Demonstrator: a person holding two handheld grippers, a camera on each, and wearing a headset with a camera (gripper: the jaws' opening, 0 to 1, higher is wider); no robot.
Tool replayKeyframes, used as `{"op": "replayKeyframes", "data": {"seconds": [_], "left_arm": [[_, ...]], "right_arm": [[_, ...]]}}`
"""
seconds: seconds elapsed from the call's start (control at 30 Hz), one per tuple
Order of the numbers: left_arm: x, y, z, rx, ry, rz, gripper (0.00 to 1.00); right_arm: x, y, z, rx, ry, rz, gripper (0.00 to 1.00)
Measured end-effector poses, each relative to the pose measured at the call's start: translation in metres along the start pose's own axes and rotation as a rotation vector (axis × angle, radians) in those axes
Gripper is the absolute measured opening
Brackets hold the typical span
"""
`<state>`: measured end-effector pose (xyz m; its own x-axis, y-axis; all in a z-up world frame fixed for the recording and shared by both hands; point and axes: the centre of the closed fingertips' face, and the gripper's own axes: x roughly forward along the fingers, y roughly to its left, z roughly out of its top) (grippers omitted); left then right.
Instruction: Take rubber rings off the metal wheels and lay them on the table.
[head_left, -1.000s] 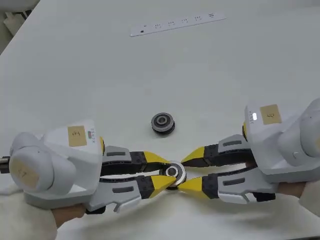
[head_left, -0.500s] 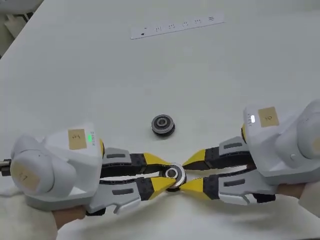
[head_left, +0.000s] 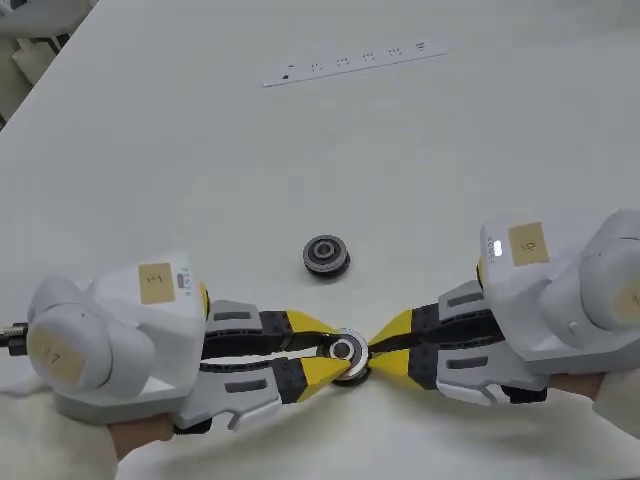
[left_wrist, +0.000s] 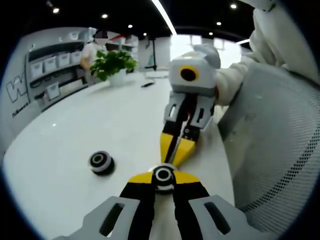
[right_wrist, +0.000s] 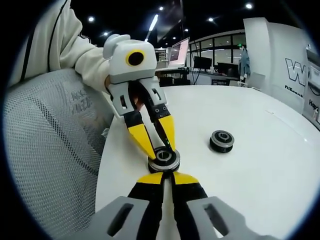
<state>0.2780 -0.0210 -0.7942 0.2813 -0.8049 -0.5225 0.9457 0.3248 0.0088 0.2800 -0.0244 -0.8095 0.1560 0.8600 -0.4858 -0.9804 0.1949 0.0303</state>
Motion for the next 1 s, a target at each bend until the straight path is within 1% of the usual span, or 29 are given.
{"op": "replayKeyframes", "data": {"seconds": [0.2,0.27,0.3,0.5,0.53,0.6,0.67,0.9,0.97,1.0], "left_arm": [[0.0,0.001,0.0,0.005,0.001,0.006,0.14],[0.0,0.001,0.0,0.008,0.003,0.009,0.14],[0.0,0.002,0.0,0.009,0.003,0.012,0.14],[0.0,0.003,-0.001,0.011,0.003,0.016,0.14],[0.0,0.003,-0.001,0.011,0.002,0.016,0.14],[0.0,0.003,-0.001,0.01,0.002,0.016,0.14],[0.0,0.003,-0.001,0.011,0.002,0.016,0.14],[0.0,0.003,-0.001,0.005,-0.002,0.016,0.14],[0.0,0.003,-0.001,0.005,-0.002,0.016,0.14],[0.0,0.003,-0.001,0.005,-0.003,0.016,0.14]], "right_arm": [[0.0,-0.003,0.0,0.004,0.013,-0.033,0.0],[-0.001,-0.005,0.0,-0.007,0.016,-0.046,0.0],[-0.001,-0.007,0.001,-0.018,0.014,-0.061,0.0],[-0.002,-0.01,0.001,0.006,0.01,-0.073,0.0],[-0.003,-0.011,0.001,0.028,0.006,-0.073,0.0],[-0.003,-0.011,0.001,0.114,-0.009,-0.067,0.0],[-0.003,-0.012,0.001,0.171,-0.025,-0.065,0.0],[-0.005,-0.016,0.0,0.474,-0.098,-0.037,0.0],[-0.005,-0.017,-0.001,0.521,-0.114,-0.029,0.0],[-0.005,-0.017,-0.001,0.532,-0.116,-0.026,0.0]]}}
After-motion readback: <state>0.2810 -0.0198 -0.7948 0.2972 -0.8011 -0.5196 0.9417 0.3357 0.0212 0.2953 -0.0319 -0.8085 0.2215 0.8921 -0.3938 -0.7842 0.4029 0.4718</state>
